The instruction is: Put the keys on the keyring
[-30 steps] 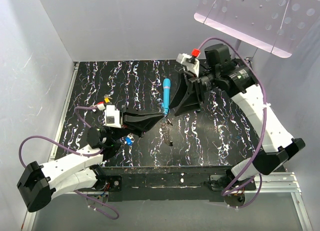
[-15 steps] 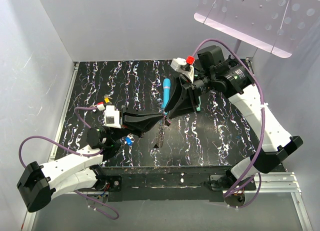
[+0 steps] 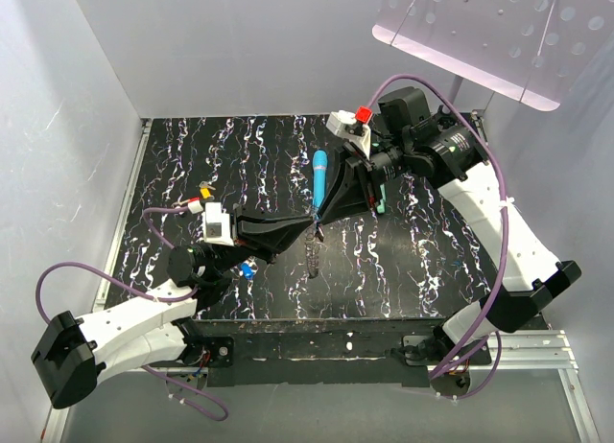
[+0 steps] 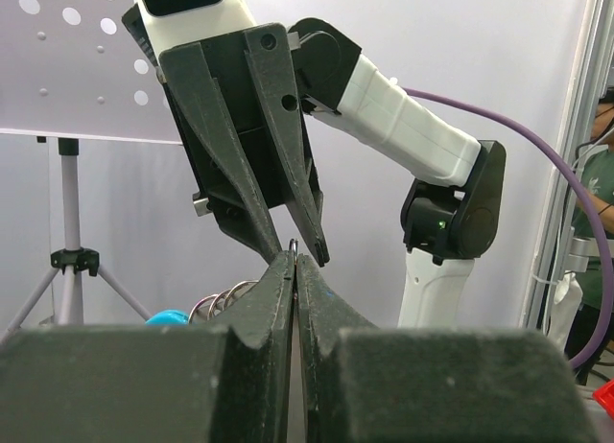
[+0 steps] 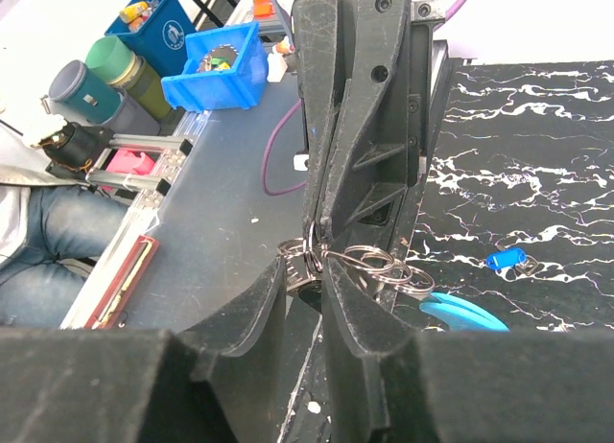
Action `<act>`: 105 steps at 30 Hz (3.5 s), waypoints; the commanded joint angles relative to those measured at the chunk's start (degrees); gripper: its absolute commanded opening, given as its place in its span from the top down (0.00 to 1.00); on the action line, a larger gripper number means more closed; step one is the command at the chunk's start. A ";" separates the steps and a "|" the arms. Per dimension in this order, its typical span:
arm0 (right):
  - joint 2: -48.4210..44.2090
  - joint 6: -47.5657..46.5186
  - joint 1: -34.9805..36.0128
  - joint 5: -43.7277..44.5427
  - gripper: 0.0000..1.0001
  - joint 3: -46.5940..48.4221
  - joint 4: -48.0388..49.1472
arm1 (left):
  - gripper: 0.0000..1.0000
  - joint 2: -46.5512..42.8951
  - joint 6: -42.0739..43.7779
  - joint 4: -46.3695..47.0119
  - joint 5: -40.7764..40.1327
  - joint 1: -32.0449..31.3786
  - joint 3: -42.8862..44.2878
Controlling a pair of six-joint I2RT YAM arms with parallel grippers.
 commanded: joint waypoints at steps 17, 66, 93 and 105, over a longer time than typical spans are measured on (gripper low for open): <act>-0.48 3.50 1.84 2.77 0.99 -0.47 3.91 | 1.00 -2.30 1.28 0.15 -3.31 -0.10 -0.58; -2.06 -29.99 -0.27 25.88 0.99 -9.26 -25.54 | 0.02 -7.67 6.38 -69.46 2.23 -0.01 15.41; -2.41 -29.02 -0.27 23.68 0.99 -9.00 -25.01 | 0.59 2.44 24.67 -50.56 13.83 -0.01 14.97; -2.77 -28.67 -0.27 23.15 0.99 -8.73 -24.75 | 0.64 6.49 24.40 -53.03 12.69 -0.01 17.43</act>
